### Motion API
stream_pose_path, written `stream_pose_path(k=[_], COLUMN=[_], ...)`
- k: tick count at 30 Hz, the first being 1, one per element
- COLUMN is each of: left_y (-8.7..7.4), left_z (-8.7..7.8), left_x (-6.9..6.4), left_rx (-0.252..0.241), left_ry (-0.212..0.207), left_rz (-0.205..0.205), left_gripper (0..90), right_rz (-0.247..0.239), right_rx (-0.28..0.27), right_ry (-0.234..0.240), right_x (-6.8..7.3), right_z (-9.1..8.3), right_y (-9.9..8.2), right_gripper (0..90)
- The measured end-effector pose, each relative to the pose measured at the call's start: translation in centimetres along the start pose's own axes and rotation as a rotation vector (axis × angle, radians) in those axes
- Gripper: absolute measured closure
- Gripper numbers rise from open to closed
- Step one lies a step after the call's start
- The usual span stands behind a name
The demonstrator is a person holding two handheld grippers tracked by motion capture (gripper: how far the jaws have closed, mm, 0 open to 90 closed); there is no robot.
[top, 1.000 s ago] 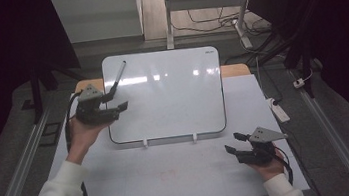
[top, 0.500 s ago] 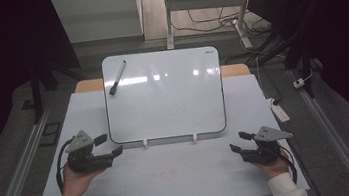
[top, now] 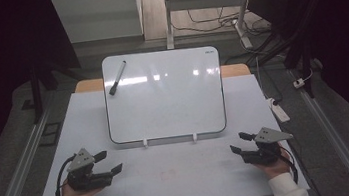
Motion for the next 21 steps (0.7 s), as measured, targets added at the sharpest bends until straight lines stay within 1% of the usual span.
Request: stream_pose_path(k=[4, 11, 21], left_y=[0.13, 0.03, -0.04], left_z=[0.21, 0.44, 0.62], left_x=[-0.18, -0.15, -0.08], left_rx=[0.001, 0.003, 0.007], left_ry=[-0.004, -0.011, -0.014], left_rz=[0.005, -0.005, -0.007], left_gripper=[24.1, 24.1, 23.7], right_rz=[-0.005, -0.012, -0.018], right_rx=[0.000, 0.006, 0.002], right_ry=[0.001, 0.002, 0.000], right_x=[0.14, 0.20, 0.22], right_z=[0.03, 0.15, 0.16], right_y=[0.00, -0.08, -0.04], right_gripper=[37.8, 37.7, 37.7])
Point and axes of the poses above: each handheld gripper's, and its own axes: z roughly forward along the jaws, y roughly out of its top, x roughly to its left, the point moved 9 cm from there along z, roughly forward along the jaws, and after that the axes turned 7 degrees about -y, right-handed, at the moved point
